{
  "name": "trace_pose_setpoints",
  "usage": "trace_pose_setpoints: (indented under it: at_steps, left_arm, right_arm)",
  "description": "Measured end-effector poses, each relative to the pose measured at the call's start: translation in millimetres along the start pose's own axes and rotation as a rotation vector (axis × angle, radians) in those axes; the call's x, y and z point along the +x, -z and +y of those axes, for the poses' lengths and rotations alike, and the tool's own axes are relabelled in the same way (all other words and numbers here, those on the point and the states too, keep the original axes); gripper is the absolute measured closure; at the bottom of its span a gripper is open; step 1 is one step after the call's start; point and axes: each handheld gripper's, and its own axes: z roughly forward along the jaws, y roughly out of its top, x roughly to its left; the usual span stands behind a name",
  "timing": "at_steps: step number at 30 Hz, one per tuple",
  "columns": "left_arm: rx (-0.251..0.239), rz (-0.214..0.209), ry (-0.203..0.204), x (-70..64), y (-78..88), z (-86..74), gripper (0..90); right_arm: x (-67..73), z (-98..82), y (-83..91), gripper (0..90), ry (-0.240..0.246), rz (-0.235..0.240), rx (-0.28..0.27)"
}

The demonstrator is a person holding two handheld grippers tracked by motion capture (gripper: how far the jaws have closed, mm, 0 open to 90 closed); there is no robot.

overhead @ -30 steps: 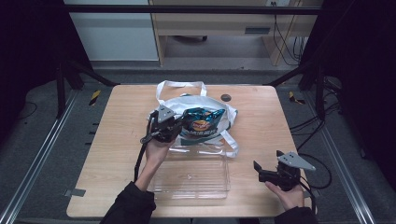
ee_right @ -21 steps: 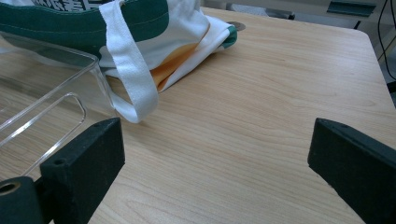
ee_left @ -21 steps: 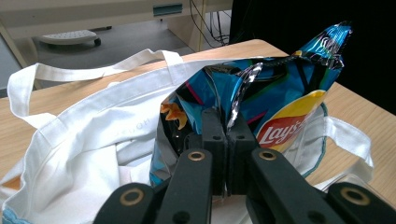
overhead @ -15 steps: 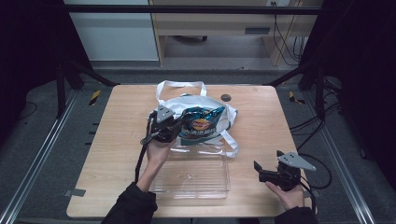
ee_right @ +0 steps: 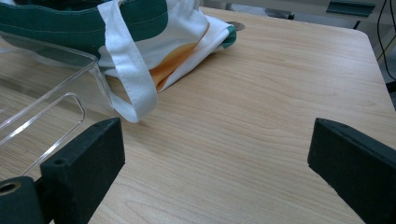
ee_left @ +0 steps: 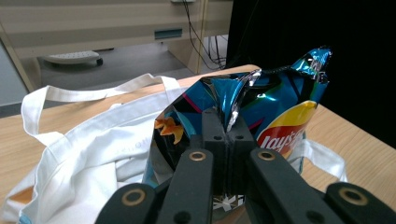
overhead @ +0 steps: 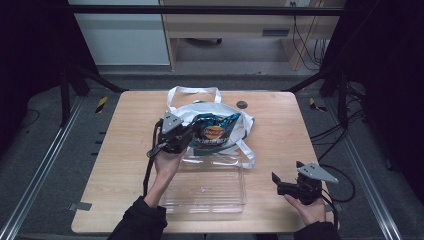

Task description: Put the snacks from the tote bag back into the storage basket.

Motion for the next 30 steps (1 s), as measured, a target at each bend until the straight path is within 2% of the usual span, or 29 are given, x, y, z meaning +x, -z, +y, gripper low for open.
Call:
trace_pose_setpoints:
  at_steps: [14, 30]
  left_arm:
    - [-0.079, -0.027, 0.042, -3.1, 18.8, 20.9, 89.2]
    - [-0.148, -0.028, 0.048, -5.7, 34.7, 44.4, 89.2]
  right_arm:
    - [-0.2, 0.1, 0.5, 4.4, 0.001, 0.0, -0.004]
    - [0.3, 0.2, 0.6, 4.4, 0.002, 0.001, -0.007]
